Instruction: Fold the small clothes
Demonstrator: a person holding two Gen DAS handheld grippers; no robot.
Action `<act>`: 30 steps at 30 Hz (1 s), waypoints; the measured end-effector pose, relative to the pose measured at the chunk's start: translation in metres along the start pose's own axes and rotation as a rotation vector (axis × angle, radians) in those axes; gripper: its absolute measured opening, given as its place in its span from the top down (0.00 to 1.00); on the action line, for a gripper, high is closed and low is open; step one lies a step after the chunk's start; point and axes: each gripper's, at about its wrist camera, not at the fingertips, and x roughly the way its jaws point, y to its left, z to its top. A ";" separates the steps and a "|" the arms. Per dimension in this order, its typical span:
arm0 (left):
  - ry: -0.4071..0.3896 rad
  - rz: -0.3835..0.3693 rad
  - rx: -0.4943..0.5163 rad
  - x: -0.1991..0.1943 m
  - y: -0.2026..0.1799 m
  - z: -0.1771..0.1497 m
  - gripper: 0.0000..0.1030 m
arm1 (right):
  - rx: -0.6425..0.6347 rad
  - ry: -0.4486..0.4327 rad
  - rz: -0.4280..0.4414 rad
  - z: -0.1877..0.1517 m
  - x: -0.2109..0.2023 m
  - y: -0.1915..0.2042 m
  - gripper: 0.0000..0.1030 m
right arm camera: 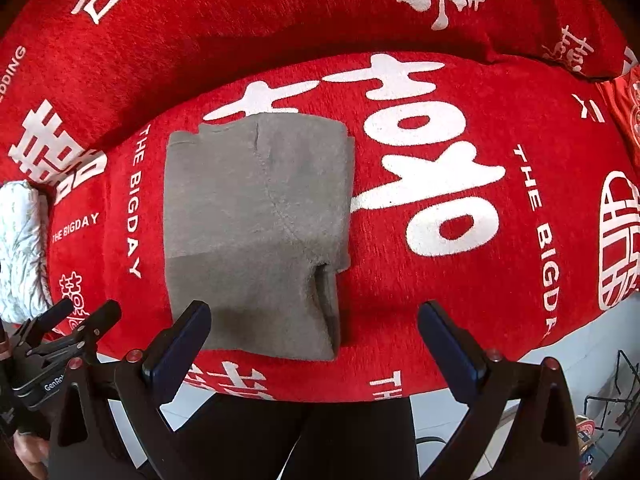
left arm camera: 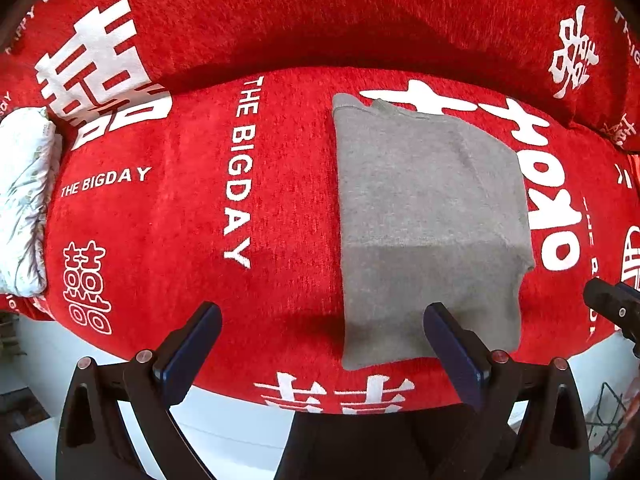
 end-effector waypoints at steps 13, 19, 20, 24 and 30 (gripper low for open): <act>-0.007 0.001 0.000 -0.008 -0.001 -0.002 0.02 | -0.001 -0.009 -0.005 -0.003 -0.007 0.003 0.00; -0.007 0.000 -0.009 -0.011 0.000 0.000 0.02 | -0.003 -0.008 -0.005 -0.001 -0.009 0.004 0.00; -0.008 0.001 -0.009 -0.012 0.001 0.000 0.02 | -0.004 -0.008 -0.005 -0.001 -0.009 0.005 0.00; -0.007 0.001 -0.012 -0.012 0.001 0.000 0.02 | -0.007 -0.007 -0.005 -0.002 -0.010 0.007 0.00; -0.008 0.001 -0.012 -0.013 0.001 0.000 0.02 | -0.006 -0.007 -0.005 -0.003 -0.011 0.008 0.00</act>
